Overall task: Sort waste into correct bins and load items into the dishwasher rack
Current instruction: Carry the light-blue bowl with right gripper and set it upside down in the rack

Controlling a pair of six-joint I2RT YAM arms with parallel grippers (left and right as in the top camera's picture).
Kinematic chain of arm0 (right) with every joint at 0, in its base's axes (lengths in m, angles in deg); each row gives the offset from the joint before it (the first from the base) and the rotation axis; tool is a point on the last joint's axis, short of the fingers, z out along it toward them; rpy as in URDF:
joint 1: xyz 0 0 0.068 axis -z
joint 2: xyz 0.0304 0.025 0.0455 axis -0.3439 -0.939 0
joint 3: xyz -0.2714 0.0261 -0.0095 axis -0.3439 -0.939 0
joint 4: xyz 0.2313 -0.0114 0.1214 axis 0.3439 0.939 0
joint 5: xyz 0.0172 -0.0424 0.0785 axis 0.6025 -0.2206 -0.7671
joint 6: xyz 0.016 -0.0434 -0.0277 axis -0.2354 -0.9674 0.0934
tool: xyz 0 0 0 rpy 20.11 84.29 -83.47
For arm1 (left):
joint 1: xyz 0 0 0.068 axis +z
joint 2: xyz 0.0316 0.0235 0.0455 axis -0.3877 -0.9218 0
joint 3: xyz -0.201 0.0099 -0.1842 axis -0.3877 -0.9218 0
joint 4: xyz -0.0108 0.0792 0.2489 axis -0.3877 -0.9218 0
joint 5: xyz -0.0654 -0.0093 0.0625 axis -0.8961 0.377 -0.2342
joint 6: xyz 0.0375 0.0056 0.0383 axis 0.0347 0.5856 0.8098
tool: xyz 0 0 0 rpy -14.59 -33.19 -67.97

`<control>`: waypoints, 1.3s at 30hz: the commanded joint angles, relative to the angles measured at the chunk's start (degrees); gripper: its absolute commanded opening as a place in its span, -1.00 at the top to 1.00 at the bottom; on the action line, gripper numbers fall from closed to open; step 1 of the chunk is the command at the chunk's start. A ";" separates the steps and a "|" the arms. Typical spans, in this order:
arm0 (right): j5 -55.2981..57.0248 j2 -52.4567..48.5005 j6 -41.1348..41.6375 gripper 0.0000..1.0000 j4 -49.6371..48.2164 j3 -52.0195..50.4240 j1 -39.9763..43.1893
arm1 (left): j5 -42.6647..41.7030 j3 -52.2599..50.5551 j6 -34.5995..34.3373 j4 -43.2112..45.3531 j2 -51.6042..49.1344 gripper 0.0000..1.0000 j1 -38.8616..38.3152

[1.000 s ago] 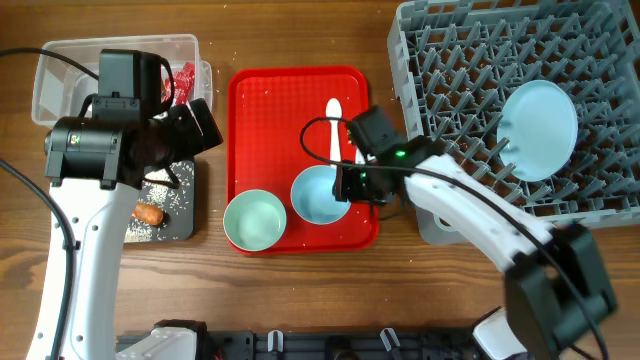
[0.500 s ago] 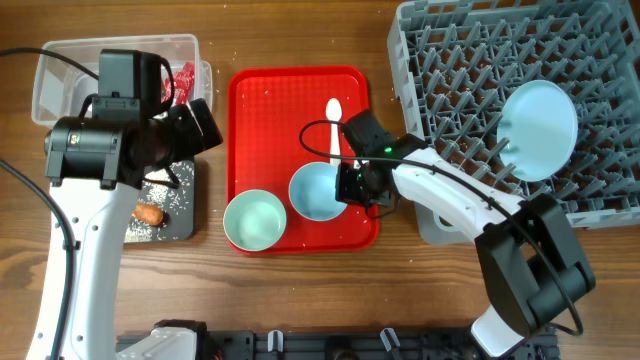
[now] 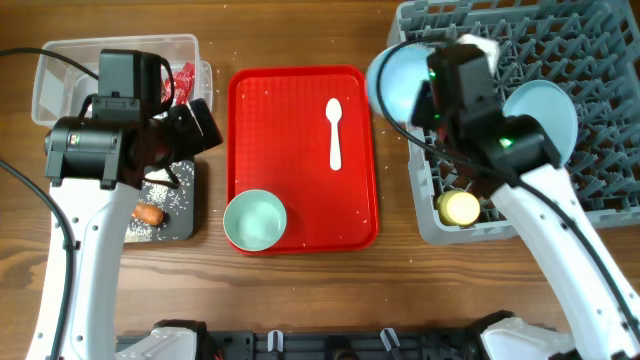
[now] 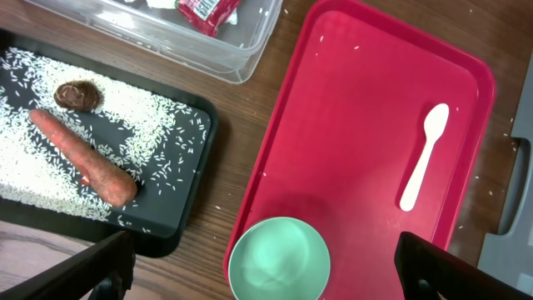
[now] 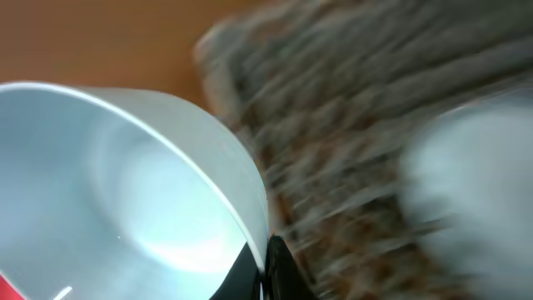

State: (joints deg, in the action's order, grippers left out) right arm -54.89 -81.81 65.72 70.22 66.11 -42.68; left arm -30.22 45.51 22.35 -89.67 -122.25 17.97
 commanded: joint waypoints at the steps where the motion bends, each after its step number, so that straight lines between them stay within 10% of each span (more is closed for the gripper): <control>1: 27.32 -2.05 -11.10 0.91 -3.43 -0.04 0.07 | 0.57 0.57 -0.13 0.22 0.20 -1.00 0.20; 13: 41.62 -24.04 -68.39 0.91 -41.07 -0.04 4.83 | 0.57 0.57 -0.13 0.22 0.20 -1.00 0.20; 39: 30.36 -34.32 -72.91 0.91 -47.82 -0.04 12.04 | 0.57 0.57 -0.13 0.22 0.20 -1.00 0.20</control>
State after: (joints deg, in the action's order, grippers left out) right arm -24.20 -113.67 -7.24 21.98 65.59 -31.62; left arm -30.22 45.51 22.35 -89.65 -122.25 17.97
